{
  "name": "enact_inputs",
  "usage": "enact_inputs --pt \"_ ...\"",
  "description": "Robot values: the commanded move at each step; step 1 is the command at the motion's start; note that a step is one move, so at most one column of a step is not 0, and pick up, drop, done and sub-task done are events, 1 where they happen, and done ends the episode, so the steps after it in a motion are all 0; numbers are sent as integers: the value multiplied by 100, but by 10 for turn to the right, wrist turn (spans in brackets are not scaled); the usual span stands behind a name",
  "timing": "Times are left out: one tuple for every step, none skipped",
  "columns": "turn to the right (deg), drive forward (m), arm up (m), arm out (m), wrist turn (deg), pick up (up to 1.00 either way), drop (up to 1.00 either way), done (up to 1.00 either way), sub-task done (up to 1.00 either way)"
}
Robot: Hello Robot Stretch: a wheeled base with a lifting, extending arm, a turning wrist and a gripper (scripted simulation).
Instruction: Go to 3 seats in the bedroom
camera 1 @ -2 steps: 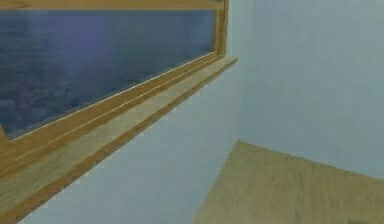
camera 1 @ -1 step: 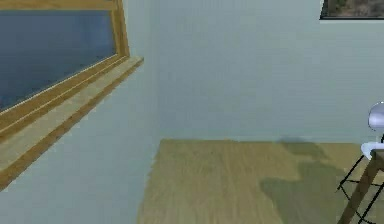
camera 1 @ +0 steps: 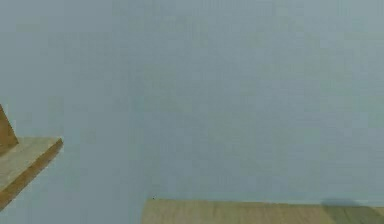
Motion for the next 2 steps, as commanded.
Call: enact_inputs --pt "450 0 0 0 0 0 0 0 0" --pt "90 0 0 0 0 0 0 0 0"
